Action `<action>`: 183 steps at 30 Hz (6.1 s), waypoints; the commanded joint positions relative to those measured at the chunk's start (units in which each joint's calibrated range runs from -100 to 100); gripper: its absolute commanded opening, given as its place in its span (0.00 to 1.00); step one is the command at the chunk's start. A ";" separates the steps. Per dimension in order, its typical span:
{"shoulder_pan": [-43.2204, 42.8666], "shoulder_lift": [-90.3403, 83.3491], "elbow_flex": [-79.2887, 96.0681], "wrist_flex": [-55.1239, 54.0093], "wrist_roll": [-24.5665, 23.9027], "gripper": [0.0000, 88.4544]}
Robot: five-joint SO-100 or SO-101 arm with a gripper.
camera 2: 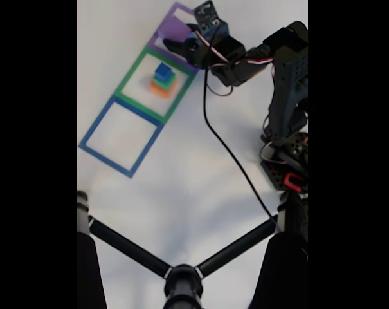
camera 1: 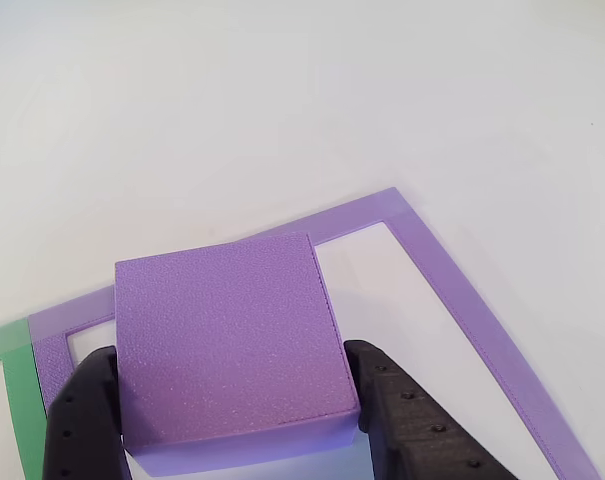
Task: Tower of hanoi
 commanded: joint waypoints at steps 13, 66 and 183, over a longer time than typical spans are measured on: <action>-0.94 -11.86 -4.03 17.14 0.00 0.18; -40.59 -65.46 -25.56 96.94 0.00 0.18; -24.73 -61.78 -40.55 119.60 0.00 0.02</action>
